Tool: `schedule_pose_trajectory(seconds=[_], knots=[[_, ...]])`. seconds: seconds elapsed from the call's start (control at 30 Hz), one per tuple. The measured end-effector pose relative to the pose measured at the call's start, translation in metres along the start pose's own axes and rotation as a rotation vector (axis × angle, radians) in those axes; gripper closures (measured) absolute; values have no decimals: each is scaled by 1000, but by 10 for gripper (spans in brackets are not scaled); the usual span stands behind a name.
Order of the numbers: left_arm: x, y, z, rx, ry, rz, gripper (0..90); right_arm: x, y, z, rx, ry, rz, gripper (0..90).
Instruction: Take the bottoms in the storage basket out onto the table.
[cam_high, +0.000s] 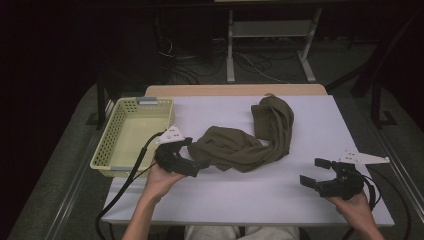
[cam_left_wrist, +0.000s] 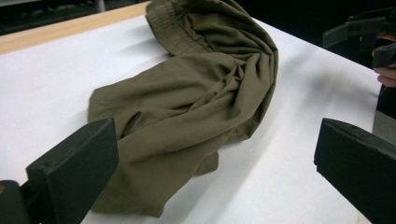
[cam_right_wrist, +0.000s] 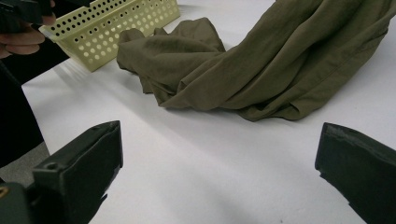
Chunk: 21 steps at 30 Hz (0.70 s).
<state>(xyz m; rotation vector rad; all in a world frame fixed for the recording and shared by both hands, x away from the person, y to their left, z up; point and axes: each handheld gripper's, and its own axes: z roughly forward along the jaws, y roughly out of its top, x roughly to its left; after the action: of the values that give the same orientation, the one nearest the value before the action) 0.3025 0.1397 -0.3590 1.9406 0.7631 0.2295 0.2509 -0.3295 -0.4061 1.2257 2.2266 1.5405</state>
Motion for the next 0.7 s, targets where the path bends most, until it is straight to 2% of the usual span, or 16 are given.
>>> schedule_pose_trajectory(seconds=[0.13, 0.23, 0.4, 0.5, 0.7], knots=[[2, -9, -4, -14, 8, -19, 0, 1, 0, 0, 3, 1, 2, 7], [3, -25, -6, -19, 15, -48, 0, 1, 0, 1, 4, 1, 4, 7], [-3, -38, -9, -25, 31, -20, 0, 0, 0, 2, 6, 2, -3, 7], [-2, -47, -12, -43, 28, -31, 0, 1, 0, 2, 9, 2, -4, 7], [-2, -58, -12, -32, 44, -42, 0, 2, 0, 2, 16, 6, 1, 7]])
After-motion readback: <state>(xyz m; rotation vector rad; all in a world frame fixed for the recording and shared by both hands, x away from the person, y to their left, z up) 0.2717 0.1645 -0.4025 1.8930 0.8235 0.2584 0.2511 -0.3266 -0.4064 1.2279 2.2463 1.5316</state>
